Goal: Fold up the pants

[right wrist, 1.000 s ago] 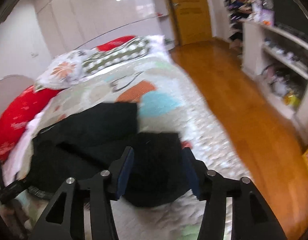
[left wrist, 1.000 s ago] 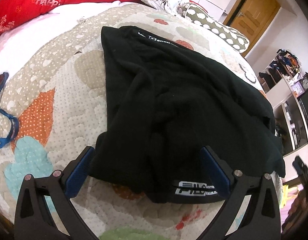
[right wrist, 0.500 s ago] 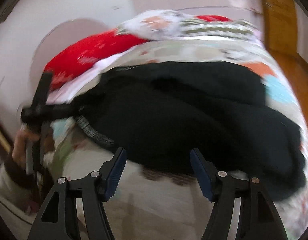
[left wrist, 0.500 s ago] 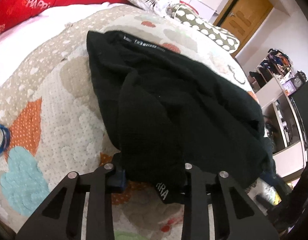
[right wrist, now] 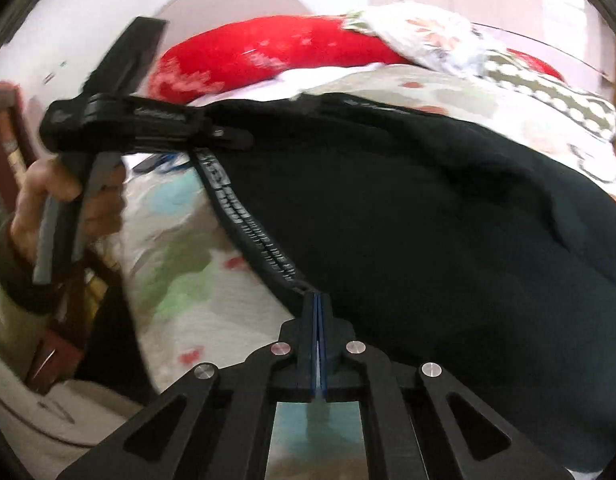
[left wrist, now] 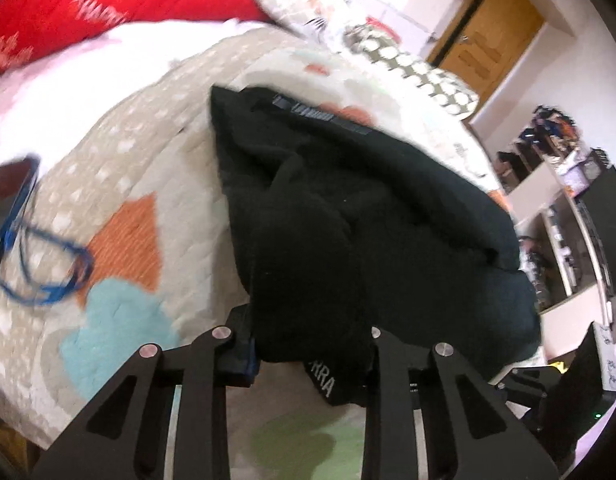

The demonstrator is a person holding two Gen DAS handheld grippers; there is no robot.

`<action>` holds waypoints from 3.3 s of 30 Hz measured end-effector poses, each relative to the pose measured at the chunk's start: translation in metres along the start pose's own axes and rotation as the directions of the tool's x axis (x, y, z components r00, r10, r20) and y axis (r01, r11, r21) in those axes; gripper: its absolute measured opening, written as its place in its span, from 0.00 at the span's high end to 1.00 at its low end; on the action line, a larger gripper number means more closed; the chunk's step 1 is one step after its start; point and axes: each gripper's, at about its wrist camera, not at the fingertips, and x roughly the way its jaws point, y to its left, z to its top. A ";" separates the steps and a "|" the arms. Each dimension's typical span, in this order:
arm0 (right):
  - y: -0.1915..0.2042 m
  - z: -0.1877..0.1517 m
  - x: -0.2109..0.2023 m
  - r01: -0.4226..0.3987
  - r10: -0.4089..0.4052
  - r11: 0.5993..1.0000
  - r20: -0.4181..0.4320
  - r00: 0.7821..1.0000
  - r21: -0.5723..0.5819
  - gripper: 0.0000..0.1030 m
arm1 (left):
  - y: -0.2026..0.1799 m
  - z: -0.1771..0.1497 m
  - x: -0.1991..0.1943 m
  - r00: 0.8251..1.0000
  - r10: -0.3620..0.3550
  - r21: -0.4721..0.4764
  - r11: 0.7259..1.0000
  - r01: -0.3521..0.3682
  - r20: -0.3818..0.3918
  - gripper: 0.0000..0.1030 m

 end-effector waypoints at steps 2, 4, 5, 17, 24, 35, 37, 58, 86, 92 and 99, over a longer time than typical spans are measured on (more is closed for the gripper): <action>-0.002 -0.003 0.012 -0.001 0.001 1.000 -0.016 1.000 0.026 1.00 | 0.010 -0.009 0.016 0.999 0.007 -0.027 1.000 -0.008 -0.039 0.76; -0.009 -0.004 0.009 -0.015 0.016 0.997 -0.010 1.000 0.072 0.99 | 0.014 -0.015 0.018 1.000 -0.009 -0.036 0.999 0.009 -0.020 0.75; -0.014 -0.005 0.001 -0.019 0.020 0.995 0.000 1.000 0.099 0.95 | 0.013 -0.015 0.016 1.000 -0.009 -0.034 0.999 0.008 -0.016 0.75; -0.206 -0.089 -0.129 0.534 -0.567 0.646 -0.126 0.814 0.545 0.33 | 0.019 -0.019 0.005 0.999 0.043 -0.017 0.999 -0.043 0.012 0.60; -0.207 -0.101 -0.132 0.420 -0.482 0.700 -0.052 0.874 0.578 0.95 | 0.024 -0.019 -0.009 0.996 0.088 -0.003 0.996 -0.087 0.023 0.56; -0.204 -0.093 -0.137 0.553 -0.590 0.616 -0.136 0.796 0.562 0.64 | 0.023 -0.016 -0.031 0.988 0.139 0.023 0.990 -0.141 0.073 0.37; -0.196 -0.079 -0.143 0.527 -0.588 0.642 -0.084 0.804 0.556 0.54 | 0.022 -0.013 -0.035 0.985 0.150 0.025 0.988 -0.153 0.090 0.36; -0.206 0.090 0.002 0.379 -0.378 0.916 -0.035 0.925 0.132 0.31 | -0.034 0.104 0.035 0.999 0.036 0.190 0.981 -0.043 0.037 0.14; -0.268 0.108 0.021 0.341 -0.347 0.937 -0.083 0.934 -0.079 0.96 | -0.020 0.201 0.145 0.985 0.022 0.403 0.914 0.049 -0.171 0.85; -0.238 0.133 -0.052 0.500 -0.488 0.864 0.148 0.860 -0.059 0.96 | -0.059 0.179 0.056 0.998 -0.061 0.463 0.884 0.065 -0.023 0.89; -0.166 0.059 -0.136 0.480 -0.453 0.874 0.233 0.860 -0.074 0.96 | -0.061 0.089 -0.022 0.989 -0.131 0.479 0.874 0.079 0.076 0.89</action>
